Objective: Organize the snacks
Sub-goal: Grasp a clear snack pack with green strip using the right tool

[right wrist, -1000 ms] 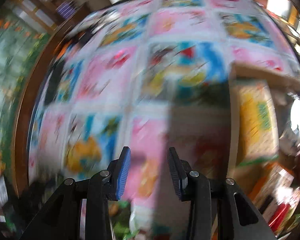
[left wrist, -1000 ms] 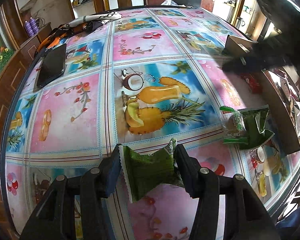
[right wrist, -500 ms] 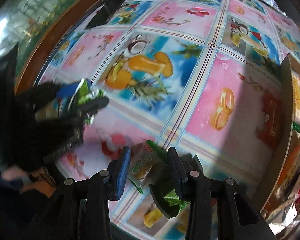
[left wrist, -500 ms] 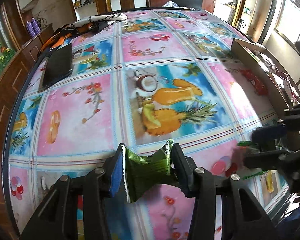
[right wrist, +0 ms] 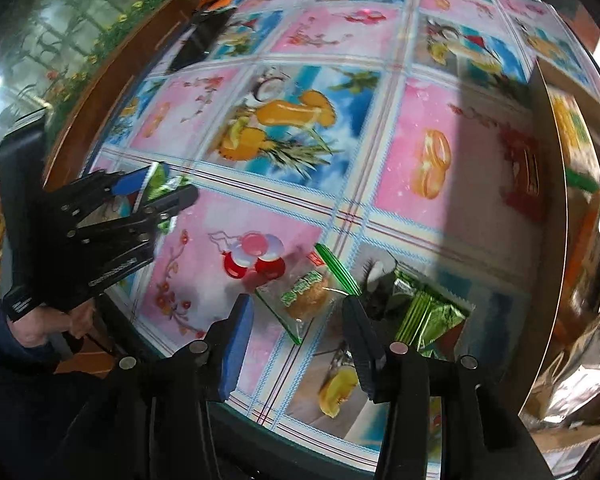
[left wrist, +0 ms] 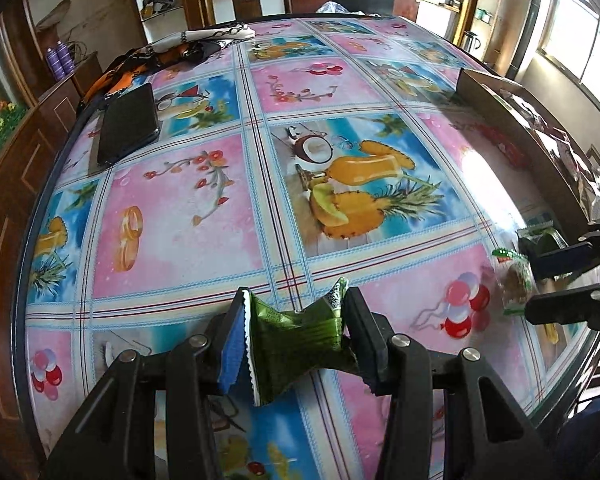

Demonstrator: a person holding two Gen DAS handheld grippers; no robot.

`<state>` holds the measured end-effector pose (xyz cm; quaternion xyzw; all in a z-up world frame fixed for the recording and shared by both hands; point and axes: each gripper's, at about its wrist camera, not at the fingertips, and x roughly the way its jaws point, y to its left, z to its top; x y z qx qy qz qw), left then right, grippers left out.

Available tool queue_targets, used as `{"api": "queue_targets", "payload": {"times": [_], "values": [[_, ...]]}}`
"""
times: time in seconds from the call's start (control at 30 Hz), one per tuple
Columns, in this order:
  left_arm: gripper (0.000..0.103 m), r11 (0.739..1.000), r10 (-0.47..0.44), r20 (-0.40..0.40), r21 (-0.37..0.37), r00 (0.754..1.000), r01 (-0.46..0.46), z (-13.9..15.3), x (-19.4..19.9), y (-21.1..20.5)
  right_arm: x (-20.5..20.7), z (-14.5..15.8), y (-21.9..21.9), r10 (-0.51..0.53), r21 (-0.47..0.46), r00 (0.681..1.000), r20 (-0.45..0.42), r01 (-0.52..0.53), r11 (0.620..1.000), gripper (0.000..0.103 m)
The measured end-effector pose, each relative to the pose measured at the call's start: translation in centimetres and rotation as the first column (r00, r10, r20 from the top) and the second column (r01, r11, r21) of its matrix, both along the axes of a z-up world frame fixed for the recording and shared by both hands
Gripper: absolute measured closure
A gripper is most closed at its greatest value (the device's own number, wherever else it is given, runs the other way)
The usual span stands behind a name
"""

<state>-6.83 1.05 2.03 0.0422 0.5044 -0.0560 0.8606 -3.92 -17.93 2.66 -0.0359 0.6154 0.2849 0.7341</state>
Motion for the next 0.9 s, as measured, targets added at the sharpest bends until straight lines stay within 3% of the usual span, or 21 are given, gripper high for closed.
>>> {"api": "queue_targets", "payload": {"times": [0.23, 0.43, 0.5, 0.57, 0.73, 0.9], "values": [[0.056, 1.000, -0.031, 0.004, 0.004, 1.000, 0.031, 0.0, -0.6, 0.8, 0.3, -1.0, 0.7, -0.078, -0.019, 0.997, -0.019, 0.078, 0.997, 0.053], [0.056, 0.999, -0.038, 0.007, 0.003, 0.999, 0.038, 0.0, -1.1, 1.7, 0.6, -0.9, 2.4, -0.087, -0.093, 0.995, 0.046, 0.091, 0.992, 0.053], [0.057, 0.999, -0.039, 0.012, 0.002, 0.999, 0.039, 0.0, -1.3, 2.0, 0.4, -0.9, 3.1, -0.072, -0.136, 0.993, 0.089, 0.084, 0.987, 0.068], [0.058, 0.999, -0.039, 0.017, -0.001, 0.999, 0.039, 0.0, -1.4, 2.3, 0.2, -0.9, 3.7, -0.043, -0.168, 0.992, 0.117, 0.063, 0.984, 0.073], [0.064, 1.000, -0.021, 0.014, -0.004, 1.000, 0.021, 0.1, -1.4, 2.6, 0.1, -0.5, 3.4, -0.063, -0.115, 0.990, 0.124, 0.077, 0.990, 0.081], [0.065, 1.000, -0.011, 0.009, -0.003, 1.000, 0.011, 0.2, -1.2, 2.4, 0.1, 0.3, 1.9, -0.109, -0.031, 0.985, 0.134, 0.114, 0.993, 0.081]]}}
